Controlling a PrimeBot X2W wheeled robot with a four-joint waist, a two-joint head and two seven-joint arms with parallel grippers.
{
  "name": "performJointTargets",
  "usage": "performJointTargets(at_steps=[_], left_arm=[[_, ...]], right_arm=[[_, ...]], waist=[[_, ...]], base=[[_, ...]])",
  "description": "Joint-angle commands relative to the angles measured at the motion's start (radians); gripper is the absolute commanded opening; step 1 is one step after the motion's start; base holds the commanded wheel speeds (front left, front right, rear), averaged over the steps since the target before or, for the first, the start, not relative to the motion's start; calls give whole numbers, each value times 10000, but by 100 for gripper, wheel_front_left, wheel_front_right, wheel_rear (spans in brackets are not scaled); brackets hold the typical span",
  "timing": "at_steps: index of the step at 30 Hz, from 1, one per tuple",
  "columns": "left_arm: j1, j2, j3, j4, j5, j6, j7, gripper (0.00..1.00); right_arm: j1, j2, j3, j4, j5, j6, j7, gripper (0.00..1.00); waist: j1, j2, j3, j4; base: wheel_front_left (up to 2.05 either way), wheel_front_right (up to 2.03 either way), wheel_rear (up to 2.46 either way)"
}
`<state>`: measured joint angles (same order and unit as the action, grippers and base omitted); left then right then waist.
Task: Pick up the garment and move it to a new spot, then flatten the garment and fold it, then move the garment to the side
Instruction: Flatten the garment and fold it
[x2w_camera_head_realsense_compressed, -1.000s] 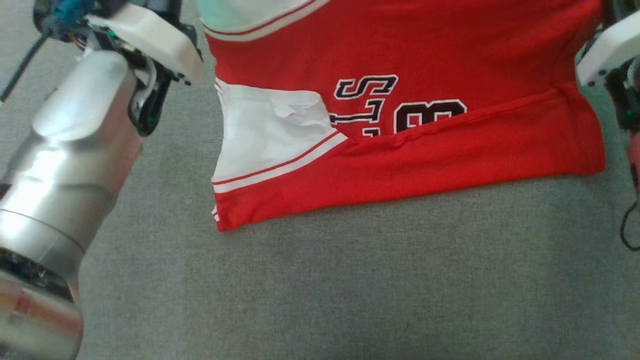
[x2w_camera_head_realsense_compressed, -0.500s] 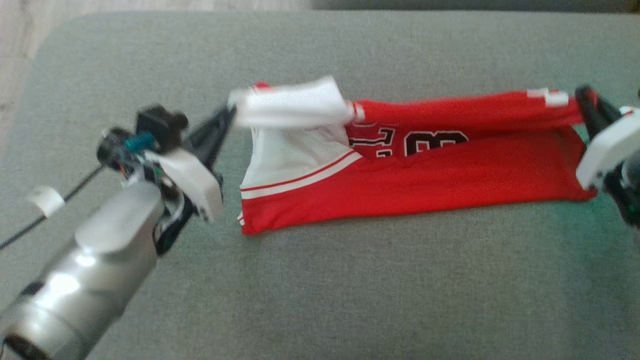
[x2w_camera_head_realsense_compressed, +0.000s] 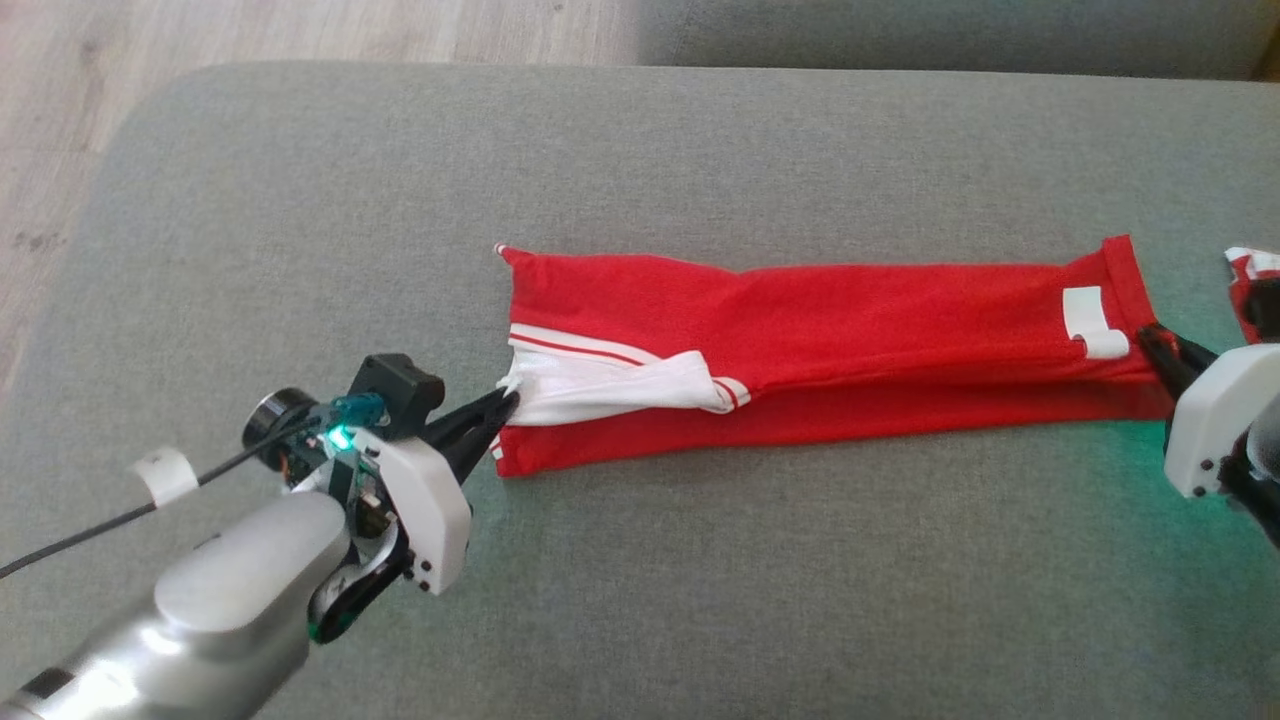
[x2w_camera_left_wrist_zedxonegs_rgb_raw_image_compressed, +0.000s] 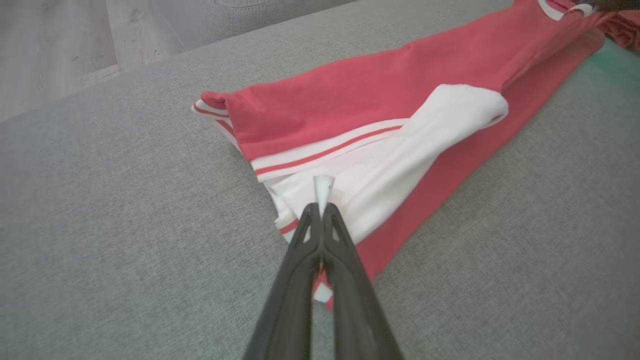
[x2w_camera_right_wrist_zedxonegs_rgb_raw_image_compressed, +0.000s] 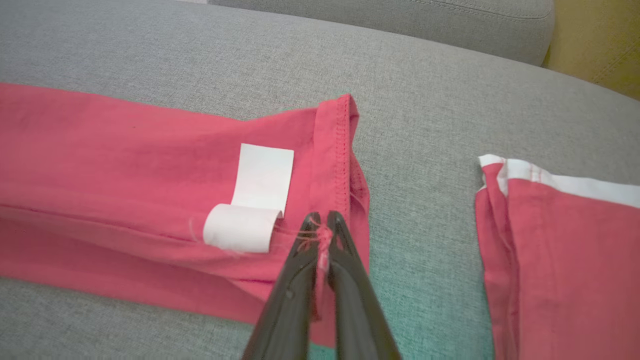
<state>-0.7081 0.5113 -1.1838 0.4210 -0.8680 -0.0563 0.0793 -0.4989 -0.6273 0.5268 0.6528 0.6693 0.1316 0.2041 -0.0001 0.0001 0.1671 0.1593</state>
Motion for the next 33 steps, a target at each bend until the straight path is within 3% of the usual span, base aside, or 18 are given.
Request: performJointTargets(at_steps=[1,7,8,9,10,11,18,22,26,30,33], left_arm=[[-305,441,364,-232,66,122,-3,0],[-189,444,178,-419,410,577,-57,0],[-183,399,153,-384,454,622,-85,14],[-175,349,133,-343,482,661,-110,37],[-172,300,125,-300,509,702,-152,83],[-202,224,151,-212,620,842,-349,100],[-243,-96,1081,-99,338,1626,-1677,100],[-235,-352,2135,-234,16,2346,-2940,100],[78,-754,3627,-701,-133,3055,-3387,100],[1158,-1319,5954,-1927,950,3657,-3405,100],[2369,-1877,7139,-2475,1860,3644,-3407,100]], right_arm=[[77,-423,51,-255,74,-9,8,0],[11,-313,345,-229,177,-9,238,0],[-15,-282,357,-194,184,-9,274,9],[-43,-248,344,-147,203,-9,299,100],[-69,-201,311,-96,264,-9,339,100],[-191,-149,199,-106,342,-9,194,100],[-640,202,-646,-562,313,-9,-1296,100],[-741,736,-1310,-993,-28,-9,-2529,100],[-619,1766,-2310,-1221,-529,-9,-3725,100],[-176,3092,-3414,-1528,-1403,-9,-4408,100],[453,4090,-4118,-1981,-2355,-9,-4584,100]], waist=[[1,-1,12,-28],[1,-1,149,-166],[1,-1,169,-178],[1,-1,185,-192],[1,-1,198,-207],[1,-1,201,-236],[1,-1,-152,-325],[1,-1,-431,-369],[1,-1,-646,-425],[1,-1,-746,-530],[1,-1,-765,-563]], base=[[0,0,0],[0,0,0],[0,0,0],[0,0,0],[0,0,0],[0,0,0],[0,0,0],[0,0,0],[0,0,0],[0,0,0],[0,0,0]])
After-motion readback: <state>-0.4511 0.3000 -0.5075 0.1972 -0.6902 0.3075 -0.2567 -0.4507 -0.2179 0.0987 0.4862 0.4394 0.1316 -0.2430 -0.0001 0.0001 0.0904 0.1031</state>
